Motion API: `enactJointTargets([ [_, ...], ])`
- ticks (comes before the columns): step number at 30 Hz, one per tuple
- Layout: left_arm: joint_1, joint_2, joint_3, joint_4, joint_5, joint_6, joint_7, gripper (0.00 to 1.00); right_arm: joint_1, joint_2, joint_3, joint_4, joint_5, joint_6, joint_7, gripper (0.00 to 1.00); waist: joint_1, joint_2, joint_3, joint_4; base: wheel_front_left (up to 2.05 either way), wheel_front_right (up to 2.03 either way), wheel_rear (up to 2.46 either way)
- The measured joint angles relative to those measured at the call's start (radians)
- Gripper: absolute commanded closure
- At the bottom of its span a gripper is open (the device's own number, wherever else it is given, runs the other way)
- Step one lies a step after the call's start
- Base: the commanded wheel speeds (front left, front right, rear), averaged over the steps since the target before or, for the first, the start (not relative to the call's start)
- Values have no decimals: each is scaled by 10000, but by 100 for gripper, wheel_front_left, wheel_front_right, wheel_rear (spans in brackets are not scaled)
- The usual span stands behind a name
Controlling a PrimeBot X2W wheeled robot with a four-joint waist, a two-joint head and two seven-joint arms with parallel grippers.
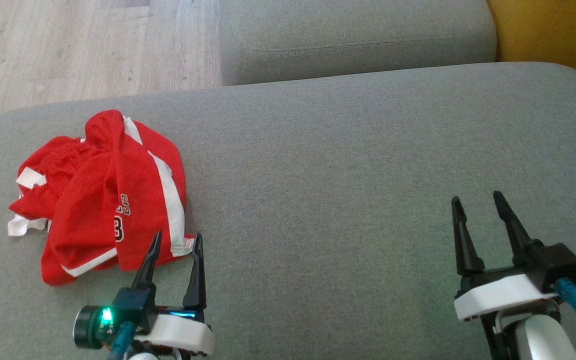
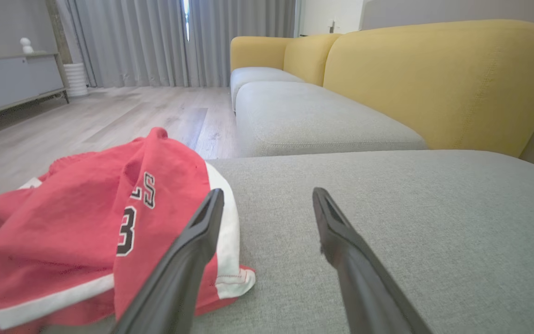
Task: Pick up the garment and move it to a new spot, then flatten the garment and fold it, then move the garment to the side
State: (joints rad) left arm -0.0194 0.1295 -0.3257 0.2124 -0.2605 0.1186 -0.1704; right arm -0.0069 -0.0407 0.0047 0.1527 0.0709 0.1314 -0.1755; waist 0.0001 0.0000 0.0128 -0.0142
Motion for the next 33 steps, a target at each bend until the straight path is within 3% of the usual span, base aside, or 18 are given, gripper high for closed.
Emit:
enactJointTargets([
  [13, -200, 512, -1009, -59, 1375, 683, -426, 0, -10, -2, 219, -336, -1868, 0, -370, 0, 0, 0, 13, -53, 0, 0, 0],
  [18, -191, 420, -897, -456, 1152, 777, -558, 0, -10, -4, 228, -460, -1584, 0, -545, 0, 0, 0, 14, -36, 0, 0, 0],
  [23, -136, 159, -474, -959, 1049, 535, -736, 0, -7, -8, 167, -443, -199, 0, -669, 0, 0, 0, 16, -18, 0, 0, 0],
  [27, 111, -151, -42, -988, 1074, -33, -821, 0, 6, -8, 205, -52, 940, 0, -755, 0, 0, 0, -15, -5, 0, 0, 0],
  [33, 309, -328, 174, -571, 1239, -529, -821, 0, 12, -8, 309, 341, 1323, 0, -755, 0, -1, 0, -70, -19, 0, 0, 0],
])
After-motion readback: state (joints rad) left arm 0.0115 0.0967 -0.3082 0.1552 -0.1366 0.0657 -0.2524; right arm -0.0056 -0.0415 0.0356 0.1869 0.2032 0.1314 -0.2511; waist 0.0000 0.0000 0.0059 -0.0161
